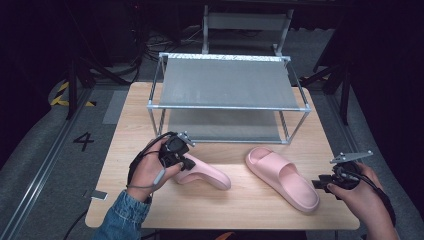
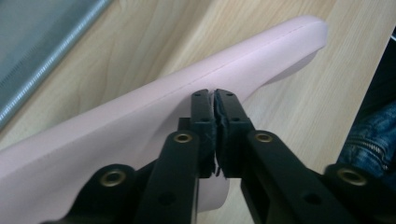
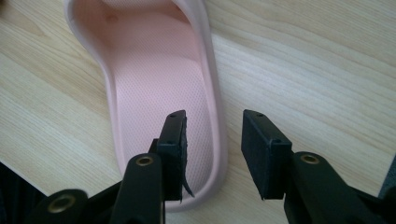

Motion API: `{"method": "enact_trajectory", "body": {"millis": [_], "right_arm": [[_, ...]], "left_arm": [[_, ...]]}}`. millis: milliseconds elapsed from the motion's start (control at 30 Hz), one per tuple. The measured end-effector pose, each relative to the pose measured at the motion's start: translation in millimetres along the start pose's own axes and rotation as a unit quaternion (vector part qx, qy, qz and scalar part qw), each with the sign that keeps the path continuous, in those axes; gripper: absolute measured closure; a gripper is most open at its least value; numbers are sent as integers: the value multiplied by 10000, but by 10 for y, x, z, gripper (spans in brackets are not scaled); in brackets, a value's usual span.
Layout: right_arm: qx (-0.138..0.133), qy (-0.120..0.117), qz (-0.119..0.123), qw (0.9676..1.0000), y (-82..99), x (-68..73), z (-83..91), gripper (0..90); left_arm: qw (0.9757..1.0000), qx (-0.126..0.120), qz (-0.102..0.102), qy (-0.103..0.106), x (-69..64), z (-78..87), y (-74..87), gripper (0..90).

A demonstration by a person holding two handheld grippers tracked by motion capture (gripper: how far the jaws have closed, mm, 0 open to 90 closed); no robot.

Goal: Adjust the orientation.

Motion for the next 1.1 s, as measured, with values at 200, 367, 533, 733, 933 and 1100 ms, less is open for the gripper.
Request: {"method": "enact_trajectory", "body": {"millis": [200,367,533,733,933,1100], "right_arm": [[-1,81,-66,9999,82,-15,74,622],[4,136,-132,9998,134,-36,112,620],[3,150,-164,9998,168,-43,123,612],[10,139,-220,9997,172,-39,104,609],[25,105,-226,9997,174,-36,83,606],[38,119,-224,9997,183,-49,67,607]], "left_arm": [[9986,-355,-362,-164,-12,-74,-100,708],[9977,-505,-379,-229,0,-121,-138,638],[9928,-1018,-402,-493,-11,-79,-201,558],[9928,-1052,-333,-474,-19,-39,-202,555],[9942,-949,-343,-365,-50,-147,-195,527],[9957,-881,-230,-173,-117,-340,-196,523]]}}
Point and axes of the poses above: each handheld gripper's, and its own axes: z roughly backward along the jaws, y roughly out of its underside, x roughly to its left, the point moved 2 cm from there along -z, roughly forward along the jaws, and after that the axes turned 13 degrees about -x, right-handed, at the moved point
